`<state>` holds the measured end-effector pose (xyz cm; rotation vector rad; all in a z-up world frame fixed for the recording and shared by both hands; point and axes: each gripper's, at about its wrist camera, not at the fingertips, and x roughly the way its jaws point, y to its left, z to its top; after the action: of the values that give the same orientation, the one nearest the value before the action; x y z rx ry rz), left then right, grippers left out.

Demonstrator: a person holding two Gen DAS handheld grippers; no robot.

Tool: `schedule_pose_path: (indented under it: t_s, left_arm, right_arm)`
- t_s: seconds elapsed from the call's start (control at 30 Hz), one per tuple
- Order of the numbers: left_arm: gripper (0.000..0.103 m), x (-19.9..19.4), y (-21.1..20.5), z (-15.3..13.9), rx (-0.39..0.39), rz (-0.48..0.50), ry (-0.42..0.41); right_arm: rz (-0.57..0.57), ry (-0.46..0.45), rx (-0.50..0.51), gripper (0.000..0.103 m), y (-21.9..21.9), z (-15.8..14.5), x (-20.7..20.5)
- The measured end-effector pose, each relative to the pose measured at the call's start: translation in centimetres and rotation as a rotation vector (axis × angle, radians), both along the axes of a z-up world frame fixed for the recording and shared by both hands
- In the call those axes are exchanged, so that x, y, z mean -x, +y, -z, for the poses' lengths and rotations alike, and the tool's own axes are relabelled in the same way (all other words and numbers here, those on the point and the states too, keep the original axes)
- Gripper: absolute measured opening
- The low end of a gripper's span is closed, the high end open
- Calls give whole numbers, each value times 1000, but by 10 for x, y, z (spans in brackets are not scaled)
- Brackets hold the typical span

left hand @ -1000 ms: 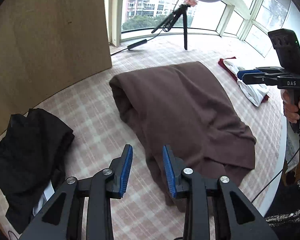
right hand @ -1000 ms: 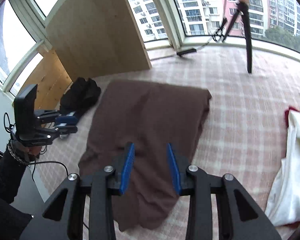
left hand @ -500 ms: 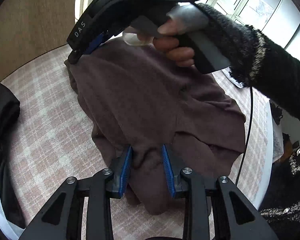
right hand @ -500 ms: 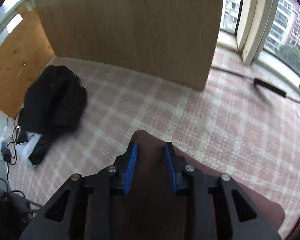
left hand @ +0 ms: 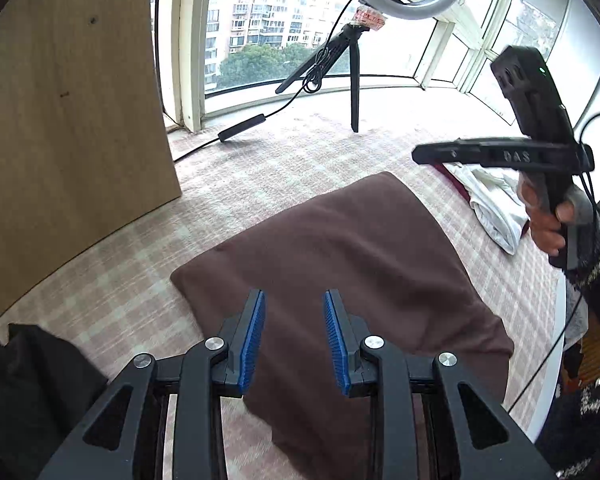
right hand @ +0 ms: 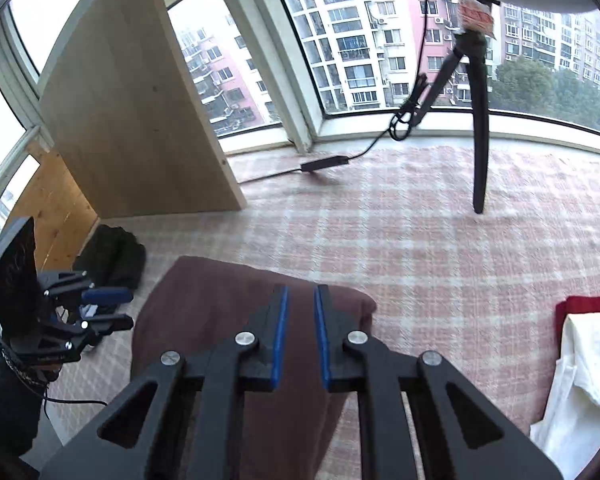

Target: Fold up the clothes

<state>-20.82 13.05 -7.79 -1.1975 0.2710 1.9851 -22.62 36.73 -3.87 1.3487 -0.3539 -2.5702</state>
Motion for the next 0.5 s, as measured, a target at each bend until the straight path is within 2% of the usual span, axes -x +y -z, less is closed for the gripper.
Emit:
schedule_pose_path:
  t_s: [0.1, 0.13, 0.17, 0.27, 0.4, 0.5]
  left_arm:
    - [30, 18, 16, 37, 91, 11, -30]
    - [30, 20, 14, 41, 85, 14, -43]
    - [29, 21, 10, 41, 72, 8, -50]
    - [26, 13, 2, 23, 77, -35, -44]
    - [29, -32, -7, -2, 76, -48, -17]
    - [30, -65, -10, 0, 80, -62, -50]
  right_arm:
    - [-53, -35, -5, 13, -6, 29, 13]
    - [-57, -65, -97, 11, -7, 46, 20]
    - [-60, -101, -141, 11, -5, 62, 26]
    - [-26, -97, -98, 11, 5, 54, 24]
    - [27, -58, -176, 11, -6, 21, -8]
    - [52, -70, -177, 11, -20, 13, -34]
